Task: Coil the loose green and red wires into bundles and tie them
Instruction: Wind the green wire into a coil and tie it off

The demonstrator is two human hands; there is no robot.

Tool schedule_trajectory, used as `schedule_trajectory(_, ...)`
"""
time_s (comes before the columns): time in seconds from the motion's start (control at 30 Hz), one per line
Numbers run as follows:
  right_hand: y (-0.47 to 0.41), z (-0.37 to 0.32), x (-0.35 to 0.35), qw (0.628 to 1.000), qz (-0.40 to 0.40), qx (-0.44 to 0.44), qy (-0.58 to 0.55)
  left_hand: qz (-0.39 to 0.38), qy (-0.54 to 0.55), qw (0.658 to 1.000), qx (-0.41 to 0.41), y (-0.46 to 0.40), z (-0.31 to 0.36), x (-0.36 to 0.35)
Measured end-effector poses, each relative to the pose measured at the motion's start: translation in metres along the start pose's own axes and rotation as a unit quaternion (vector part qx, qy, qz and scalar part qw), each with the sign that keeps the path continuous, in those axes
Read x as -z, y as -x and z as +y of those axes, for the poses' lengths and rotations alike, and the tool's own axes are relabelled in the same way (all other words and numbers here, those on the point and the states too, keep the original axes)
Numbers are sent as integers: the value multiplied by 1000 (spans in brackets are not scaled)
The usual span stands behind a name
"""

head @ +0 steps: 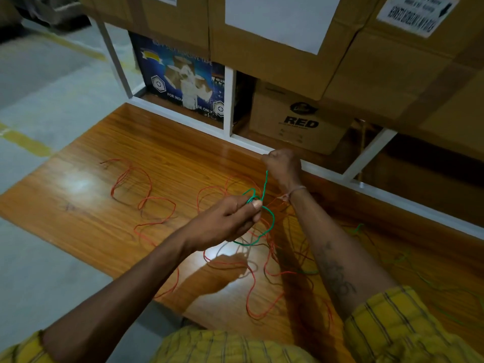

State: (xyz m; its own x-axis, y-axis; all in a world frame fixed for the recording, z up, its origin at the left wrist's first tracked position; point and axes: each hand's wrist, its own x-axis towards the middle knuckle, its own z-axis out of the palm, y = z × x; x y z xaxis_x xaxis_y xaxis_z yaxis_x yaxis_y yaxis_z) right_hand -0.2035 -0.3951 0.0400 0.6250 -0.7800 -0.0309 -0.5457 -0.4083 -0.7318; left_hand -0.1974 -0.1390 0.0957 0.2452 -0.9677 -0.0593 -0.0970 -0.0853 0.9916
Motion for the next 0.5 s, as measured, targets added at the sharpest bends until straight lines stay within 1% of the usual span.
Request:
schedule_trajectory(0.13,-3,1,-8,1000,10,10,17,10,29,1000,-7,1,2,7)
schedule_trajectory(0.17,-2,-1,-9,1000,15,11,5,9,58,998,-8,0,4,7)
schedule_trajectory(0.23,5,-7,-10,999,11,7,-33,5,190,982,-3,-2,6,9)
schedule_trajectory(0.3,24,-13,-2,997,-26,3,-71,-1,316,949,-12,-4,11,15)
schedule_trajectory(0.33,38,-13,2,995,-57,5,-86,10,354,935,-25,-6,13,20)
schedule_trajectory(0.43,77,-6,10,985,-158,17,-73,83,395,912,-74,-19,23,35)
schedule_trajectory(0.5,97,0,10,975,-208,24,-73,93,407,904,-94,-32,28,39)
